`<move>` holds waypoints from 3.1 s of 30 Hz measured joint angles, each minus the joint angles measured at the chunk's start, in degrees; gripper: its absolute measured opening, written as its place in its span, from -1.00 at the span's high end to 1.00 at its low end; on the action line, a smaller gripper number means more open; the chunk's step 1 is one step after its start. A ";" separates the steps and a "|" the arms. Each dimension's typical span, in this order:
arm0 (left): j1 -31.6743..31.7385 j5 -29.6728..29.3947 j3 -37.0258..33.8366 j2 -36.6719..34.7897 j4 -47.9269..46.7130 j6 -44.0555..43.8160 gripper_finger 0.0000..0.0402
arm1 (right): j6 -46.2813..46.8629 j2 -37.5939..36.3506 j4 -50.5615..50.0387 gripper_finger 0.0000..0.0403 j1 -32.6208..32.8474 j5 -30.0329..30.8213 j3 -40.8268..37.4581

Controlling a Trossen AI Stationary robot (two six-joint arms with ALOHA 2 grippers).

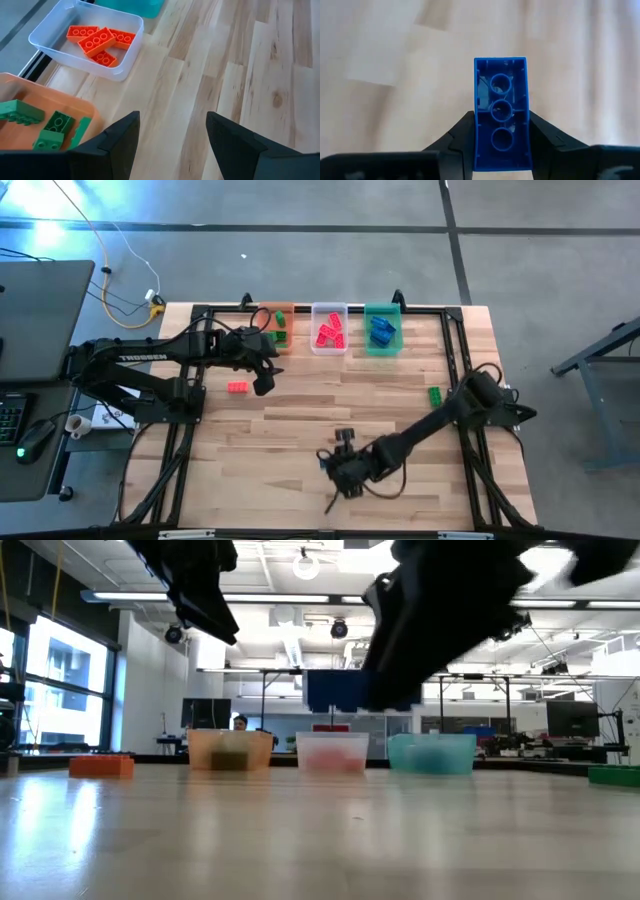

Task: Sort & place blocks by color
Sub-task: Put the blue game piece into the green bin, then put the orange game piece into the transparent bin

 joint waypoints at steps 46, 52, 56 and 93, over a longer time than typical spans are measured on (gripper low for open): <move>0.02 -6.66 0.00 0.00 -22.37 7.19 -0.07 | 0.61 -12.94 -23.81 0.46 -67.59 -6.55 0.04; 0.00 -6.67 0.00 0.00 -23.82 3.63 -0.07 | -2.67 -10.34 -23.55 0.46 -69.24 -8.20 0.07; 0.04 -7.33 0.00 0.00 -23.98 3.16 -0.07 | -2.95 -9.48 -21.47 0.46 -69.92 -8.04 0.07; 1.28 -0.56 -9.46 -1.17 -22.67 12.66 -0.07 | -2.49 -24.43 -22.09 -0.21 -58.22 -3.66 0.11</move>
